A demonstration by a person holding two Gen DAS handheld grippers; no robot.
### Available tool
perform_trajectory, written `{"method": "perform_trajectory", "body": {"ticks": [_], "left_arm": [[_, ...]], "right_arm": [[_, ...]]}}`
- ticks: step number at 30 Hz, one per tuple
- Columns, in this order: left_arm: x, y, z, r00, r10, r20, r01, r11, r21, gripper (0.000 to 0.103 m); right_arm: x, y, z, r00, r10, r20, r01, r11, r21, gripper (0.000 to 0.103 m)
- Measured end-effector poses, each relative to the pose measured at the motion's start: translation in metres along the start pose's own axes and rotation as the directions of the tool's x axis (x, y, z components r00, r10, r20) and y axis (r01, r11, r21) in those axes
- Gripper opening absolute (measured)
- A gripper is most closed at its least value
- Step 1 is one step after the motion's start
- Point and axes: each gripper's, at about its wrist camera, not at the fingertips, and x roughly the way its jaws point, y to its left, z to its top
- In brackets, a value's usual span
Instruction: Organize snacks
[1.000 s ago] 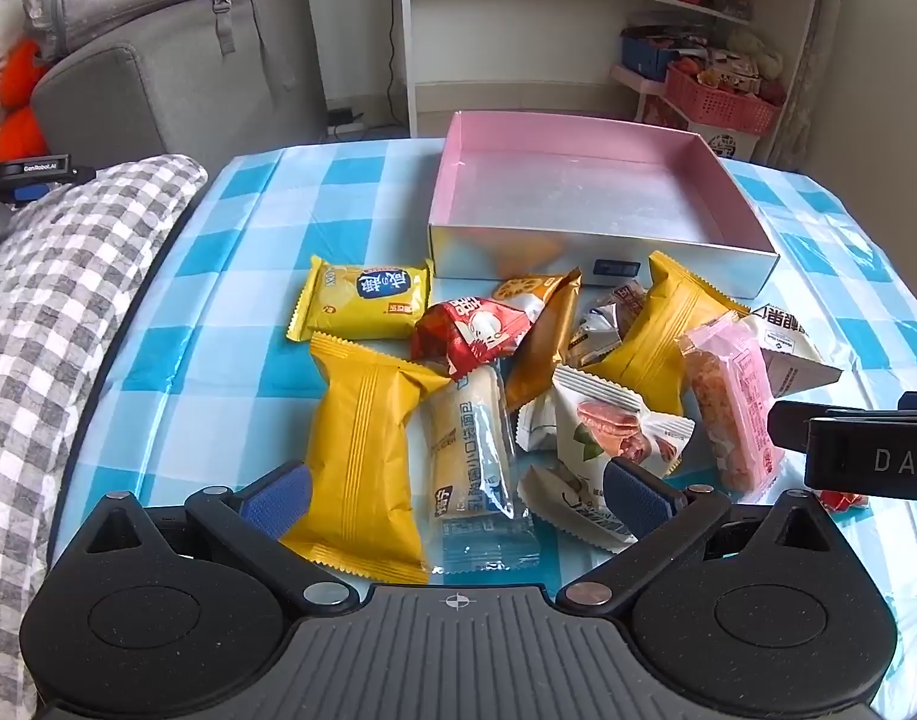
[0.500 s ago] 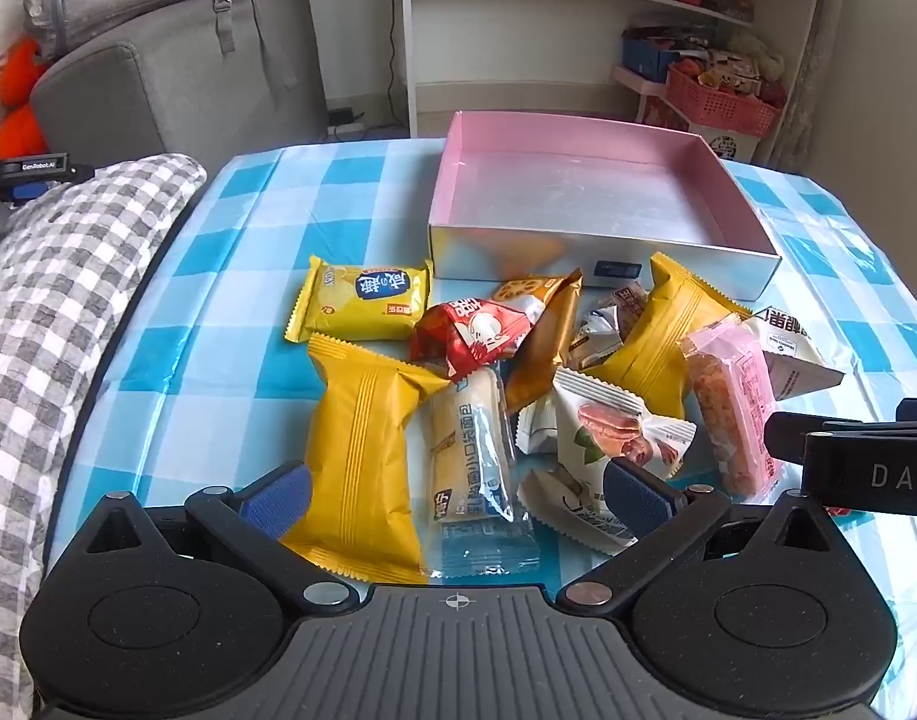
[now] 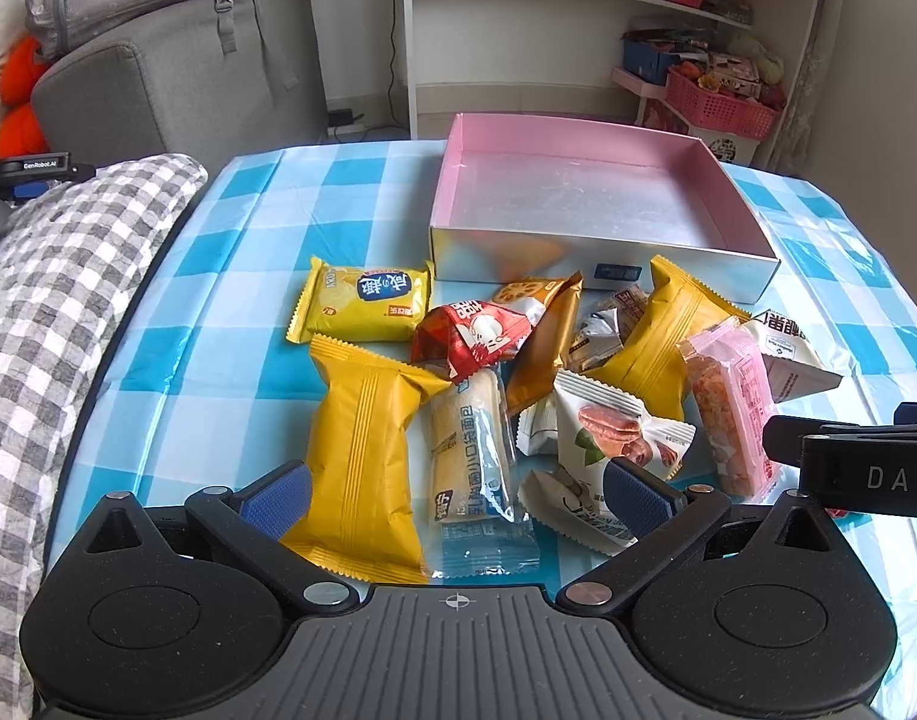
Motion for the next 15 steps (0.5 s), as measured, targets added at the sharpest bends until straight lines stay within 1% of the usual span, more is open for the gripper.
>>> {"method": "perform_trajectory", "body": {"ticks": [15], "left_arm": [[-0.0006, -0.0009, -0.0004, 1.0, -0.001, 0.001, 0.001, 1.0, 0.002, 0.103]], "right_arm": [[0.0001, 0.0006, -0.0006, 1.0, 0.0, -0.001, 0.0, 1.0, -0.002, 0.103]]}}
